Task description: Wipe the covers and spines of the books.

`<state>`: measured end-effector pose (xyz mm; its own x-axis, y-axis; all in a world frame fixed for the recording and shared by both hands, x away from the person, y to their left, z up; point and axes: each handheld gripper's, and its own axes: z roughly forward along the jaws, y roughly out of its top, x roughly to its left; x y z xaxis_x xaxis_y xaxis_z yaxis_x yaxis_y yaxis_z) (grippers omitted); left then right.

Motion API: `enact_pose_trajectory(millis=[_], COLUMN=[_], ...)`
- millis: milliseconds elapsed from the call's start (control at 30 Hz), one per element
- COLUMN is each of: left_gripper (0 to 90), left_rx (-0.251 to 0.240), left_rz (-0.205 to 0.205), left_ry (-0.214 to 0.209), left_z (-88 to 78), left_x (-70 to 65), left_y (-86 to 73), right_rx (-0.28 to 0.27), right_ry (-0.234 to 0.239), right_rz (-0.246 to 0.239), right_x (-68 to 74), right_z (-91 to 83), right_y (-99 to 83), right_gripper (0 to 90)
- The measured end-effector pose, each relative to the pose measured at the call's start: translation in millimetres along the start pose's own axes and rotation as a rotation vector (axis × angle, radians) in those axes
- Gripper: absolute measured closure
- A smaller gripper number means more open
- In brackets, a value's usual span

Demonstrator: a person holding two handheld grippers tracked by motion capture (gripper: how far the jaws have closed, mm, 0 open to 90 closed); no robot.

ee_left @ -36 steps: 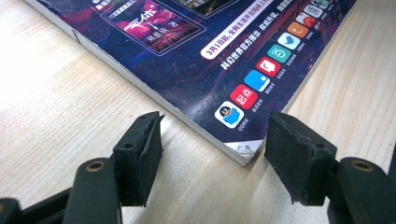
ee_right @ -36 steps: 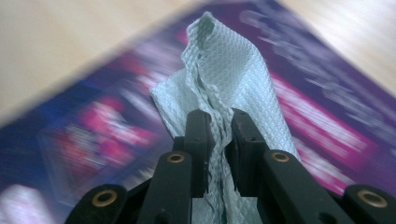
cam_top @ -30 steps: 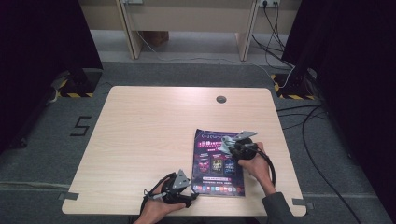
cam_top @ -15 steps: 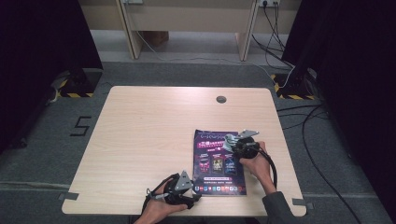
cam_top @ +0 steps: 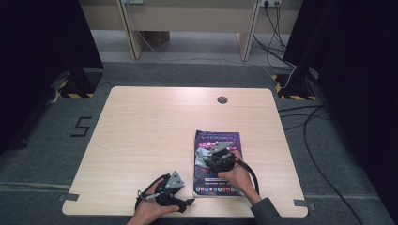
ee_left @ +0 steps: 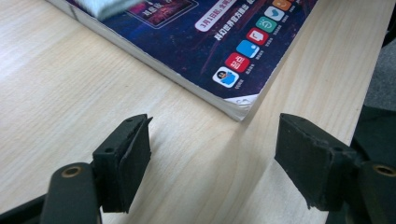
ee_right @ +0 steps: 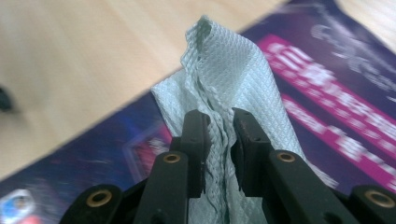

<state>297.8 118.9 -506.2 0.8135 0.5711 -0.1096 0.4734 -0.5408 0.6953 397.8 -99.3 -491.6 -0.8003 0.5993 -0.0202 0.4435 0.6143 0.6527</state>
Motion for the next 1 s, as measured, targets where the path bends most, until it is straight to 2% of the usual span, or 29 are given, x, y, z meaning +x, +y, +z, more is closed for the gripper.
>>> enact_pose_trajectory(millis=[67,133,267,367,467,533,733,867,1000], left_gripper=[24.8,23.5,20.8,20.2,19.7,17.6,14.6,14.1,13.5], left_rx=[0.008,0.024,0.032,0.035,0.041,0.052,0.05,0.038,0.039], left_rz=[0.001,0.003,-0.004,0.008,0.018,0.05,0.049,0.044,0.046], left_ry=[0.009,0.016,0.034,0.049,0.065,0.072,0.073,0.072,0.073], left_z=[-0.3,-0.2,-0.1,0.9,0.0,1.1,1.8,2.1,2.3], left_x=[0.4,1.5,3.8,5.1,5.9,6.4,6.4,6.0,6.4], left_y=[-0.6,-1.3,-2.3,-2.4,-3.5,-3.8,-4.1,-5.1,-5.1], right_rx=[0.0,0.003,0.001,0.008,0.026,0.031,0.047,0.035,0.041], right_ry=[0.017,0.01,0.021,-0.007,-0.053,-0.083,-0.177,-0.187,-0.197], right_rz=[-0.025,-0.044,-0.019,-0.023,-0.001,0.027,0.111,0.161,0.152], right_x=[7.4,10.0,4.7,-2.9,-15.7,-26.9,-58.9,-70.3,-69.9], right_z=[2.0,2.6,1.4,-1.1,-7.8,-13.9,-35.1,-42.9,-43.1], right_y=[2.5,3.4,1.7,-0.5,-6.2,-13.0,-36.5,-46.2,-46.3], right_gripper=[76.5,76.6,78.5,78.7,78.7,78.6,78.5,78.5,78.1])
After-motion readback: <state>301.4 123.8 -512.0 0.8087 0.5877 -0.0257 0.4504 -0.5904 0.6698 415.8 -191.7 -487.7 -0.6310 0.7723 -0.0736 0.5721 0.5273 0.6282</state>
